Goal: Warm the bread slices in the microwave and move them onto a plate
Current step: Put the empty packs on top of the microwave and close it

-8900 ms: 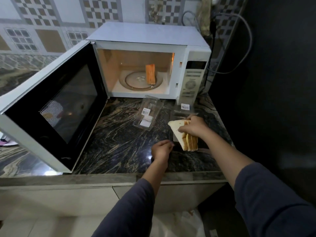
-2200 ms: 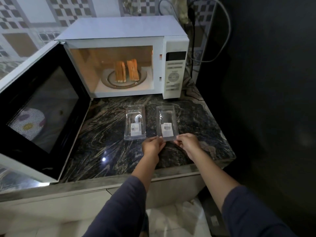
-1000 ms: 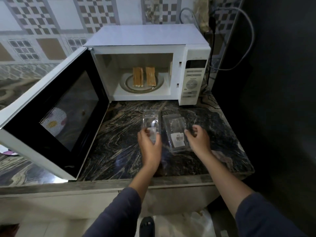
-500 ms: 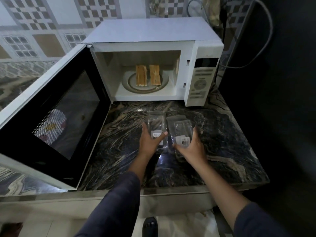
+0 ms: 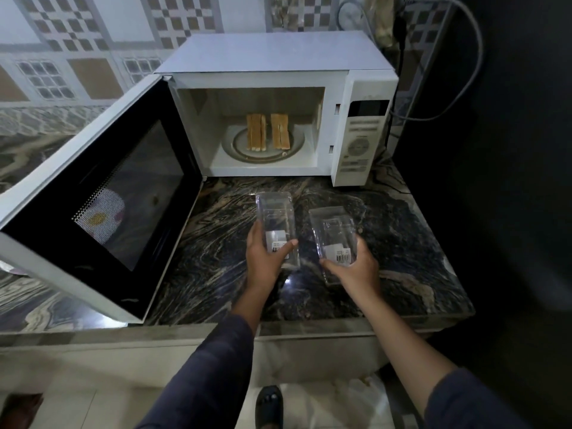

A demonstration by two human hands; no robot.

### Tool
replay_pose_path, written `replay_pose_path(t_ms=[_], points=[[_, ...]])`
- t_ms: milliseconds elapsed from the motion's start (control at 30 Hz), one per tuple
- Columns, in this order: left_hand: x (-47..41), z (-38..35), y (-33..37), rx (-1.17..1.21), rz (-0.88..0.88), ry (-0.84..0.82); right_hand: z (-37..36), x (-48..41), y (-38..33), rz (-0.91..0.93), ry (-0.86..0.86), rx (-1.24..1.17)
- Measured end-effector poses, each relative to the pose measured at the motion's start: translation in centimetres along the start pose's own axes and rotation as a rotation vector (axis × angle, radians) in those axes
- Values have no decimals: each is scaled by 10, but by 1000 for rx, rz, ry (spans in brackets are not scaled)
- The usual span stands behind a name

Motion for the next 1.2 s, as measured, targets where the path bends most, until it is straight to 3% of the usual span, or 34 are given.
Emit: replay_pose_path(t_ms=[367, 867, 1100, 1200], points=[[49, 22, 18, 120, -6, 76, 40, 42, -19, 82, 77, -16], [-57, 92, 235, 180, -382, 104, 142, -25, -253, 499, 309, -167], [-146, 107, 308, 43, -434, 147, 137, -111, -337, 426, 251, -171], [-188, 102, 313, 40, -386, 69, 118, -150, -353, 343, 150, -127]])
Point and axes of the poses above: each hand's wrist, its own x-axis away from the middle knuckle, its own z-axis out of the back of the hand, y = z × x, the point moved 10 cm from there along -x, towards the middle knuckle, and after that the axes turned 4 degrees about -y, right-handed, at the moved point
